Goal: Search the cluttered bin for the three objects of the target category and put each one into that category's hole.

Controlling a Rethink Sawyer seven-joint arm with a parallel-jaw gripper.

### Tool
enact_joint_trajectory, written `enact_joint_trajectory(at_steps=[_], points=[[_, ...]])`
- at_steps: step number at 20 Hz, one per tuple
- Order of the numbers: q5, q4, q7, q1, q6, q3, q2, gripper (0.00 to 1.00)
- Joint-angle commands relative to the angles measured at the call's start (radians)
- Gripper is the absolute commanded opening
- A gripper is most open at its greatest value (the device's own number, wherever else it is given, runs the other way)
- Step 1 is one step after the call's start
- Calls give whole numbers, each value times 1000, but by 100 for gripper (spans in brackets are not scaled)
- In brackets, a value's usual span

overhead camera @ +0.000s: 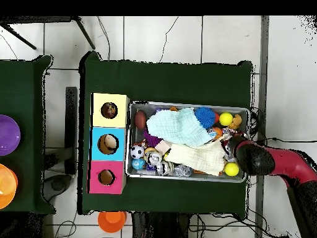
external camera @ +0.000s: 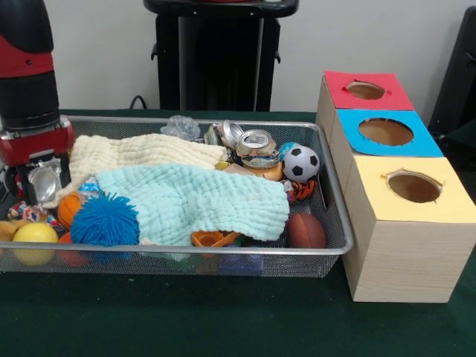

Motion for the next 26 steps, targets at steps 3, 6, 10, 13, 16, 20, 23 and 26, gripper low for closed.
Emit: enact_joint_trajectory(at_steps=[3,6,10,13,16,20,23,26], points=[[-103,-106,-124,43,-64,2,-9,100],[-117,-113,-121,43,-75,1,-6,100],[-130,-122,-119,39,-88,2,0,100],[-139,-133,-119,41,-95,-1,7,100],[-155,-141,-108,50,-105,-15,8,100],[-172,-147,-104,65,-102,-33,10,100],[-183,-141,-106,76,-80,-52,10,100],[-184,-141,-126,87,-39,-68,15,100]])
